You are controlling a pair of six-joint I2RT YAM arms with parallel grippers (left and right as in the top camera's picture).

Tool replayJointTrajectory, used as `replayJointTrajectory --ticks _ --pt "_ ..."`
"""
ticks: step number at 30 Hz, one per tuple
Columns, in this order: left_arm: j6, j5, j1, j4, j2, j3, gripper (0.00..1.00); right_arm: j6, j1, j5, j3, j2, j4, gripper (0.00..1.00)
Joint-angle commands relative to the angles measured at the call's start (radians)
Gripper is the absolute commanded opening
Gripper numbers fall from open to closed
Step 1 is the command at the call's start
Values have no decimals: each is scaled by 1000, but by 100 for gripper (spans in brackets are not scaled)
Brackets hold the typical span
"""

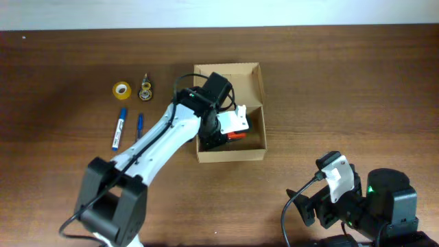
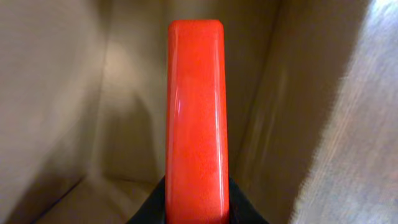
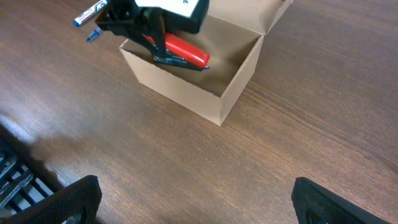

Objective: Pack container
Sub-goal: 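Carry the stapler into the box and open the left gripper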

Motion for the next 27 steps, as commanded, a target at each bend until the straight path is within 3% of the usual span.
replayJointTrajectory --ticks 1,17,27 --pt "29 -50 -1 2 28 -11 2 0 -7 10 -3 -5 3 99" --pt "29 -115 0 -4 37 -13 2 0 -7 10 -3 -5 3 99" --pt "21 -115 0 -6 37 -12 45 0 -7 10 -3 -5 3 99"
